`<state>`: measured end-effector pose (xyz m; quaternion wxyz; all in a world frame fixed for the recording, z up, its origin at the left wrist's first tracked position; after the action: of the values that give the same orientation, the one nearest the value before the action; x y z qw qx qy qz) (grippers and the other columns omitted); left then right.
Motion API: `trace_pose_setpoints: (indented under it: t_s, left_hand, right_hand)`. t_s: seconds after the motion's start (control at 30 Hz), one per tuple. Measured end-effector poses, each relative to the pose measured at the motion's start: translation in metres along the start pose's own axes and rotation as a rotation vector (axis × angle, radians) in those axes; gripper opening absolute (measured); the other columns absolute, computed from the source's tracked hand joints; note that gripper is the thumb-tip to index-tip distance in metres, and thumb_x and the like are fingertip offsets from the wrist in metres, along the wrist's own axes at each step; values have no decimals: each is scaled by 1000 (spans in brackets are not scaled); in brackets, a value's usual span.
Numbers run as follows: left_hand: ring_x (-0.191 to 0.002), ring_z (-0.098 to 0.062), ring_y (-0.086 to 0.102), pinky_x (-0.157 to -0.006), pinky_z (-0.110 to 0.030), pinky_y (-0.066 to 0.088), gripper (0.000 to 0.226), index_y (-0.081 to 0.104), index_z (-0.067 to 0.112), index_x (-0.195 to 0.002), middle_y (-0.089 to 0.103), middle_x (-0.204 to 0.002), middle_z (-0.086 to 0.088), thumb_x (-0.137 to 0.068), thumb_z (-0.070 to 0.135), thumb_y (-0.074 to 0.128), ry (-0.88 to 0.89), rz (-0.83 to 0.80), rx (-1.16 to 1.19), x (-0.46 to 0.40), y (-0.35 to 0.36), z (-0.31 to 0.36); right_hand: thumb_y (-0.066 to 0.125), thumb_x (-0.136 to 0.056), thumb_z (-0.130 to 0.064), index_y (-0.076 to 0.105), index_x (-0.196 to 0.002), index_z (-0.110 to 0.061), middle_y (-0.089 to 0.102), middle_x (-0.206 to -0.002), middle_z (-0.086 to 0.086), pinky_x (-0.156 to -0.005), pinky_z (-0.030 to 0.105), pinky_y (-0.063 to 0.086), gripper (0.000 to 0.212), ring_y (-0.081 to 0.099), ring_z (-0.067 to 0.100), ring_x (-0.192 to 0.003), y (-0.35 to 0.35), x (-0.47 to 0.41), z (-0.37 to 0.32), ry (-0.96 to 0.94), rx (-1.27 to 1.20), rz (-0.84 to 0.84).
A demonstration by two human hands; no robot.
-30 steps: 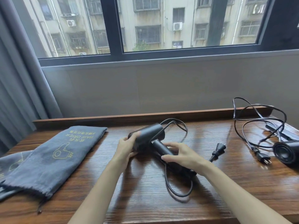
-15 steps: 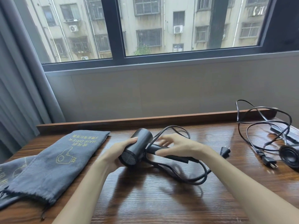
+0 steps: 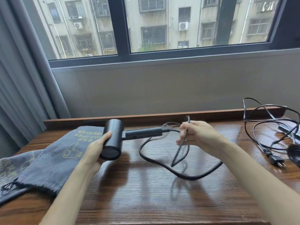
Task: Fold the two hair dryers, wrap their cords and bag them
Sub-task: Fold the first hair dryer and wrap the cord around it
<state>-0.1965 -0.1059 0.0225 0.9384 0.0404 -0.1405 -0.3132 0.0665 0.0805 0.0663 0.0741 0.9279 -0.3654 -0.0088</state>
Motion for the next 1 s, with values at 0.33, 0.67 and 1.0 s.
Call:
trace_pose_setpoints:
  t_s: [0.33, 0.67, 1.0]
  left_hand:
    - [-98, -35, 64, -102, -54, 44, 33, 63, 7, -102, 69, -106, -21, -84, 34, 68, -81, 32, -61, 19, -56, -5]
    - [-65, -25, 62, -55, -28, 45, 22, 61, 11, -92, 70, -80, -12, -87, 32, 67, -4, 77, -229, 38, -44, -9]
    - [-69, -26, 61, -62, -33, 45, 26, 64, 10, -73, 69, -73, -9, -88, 31, 66, 43, 89, -507, 35, -44, 1]
  right_hand:
    - [43, -102, -14, 61, -108, -3, 30, -53, 0, -33, 19, 27, 22, 24, 8, -33, -82, 28, 29, 41, 287, 285]
    - [45, -99, -2, 59, -115, -2, 49, -57, 9, -32, 23, 39, 22, 41, 15, -35, -115, 44, 46, 6, 386, 434]
    - [58, -89, 4, 56, -117, -7, 68, -55, 5, -39, 16, 42, 30, 53, 11, -38, -122, 66, 35, -58, 582, 449]
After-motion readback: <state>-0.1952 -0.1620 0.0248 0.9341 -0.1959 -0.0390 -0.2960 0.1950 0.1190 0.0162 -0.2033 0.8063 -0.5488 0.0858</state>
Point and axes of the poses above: each hand's wrist, its own x-axis away from the middle knuckle, its own y-axis out of the palm, z = x × y, the point moved 6 cm from there along -x, towards the middle knuckle
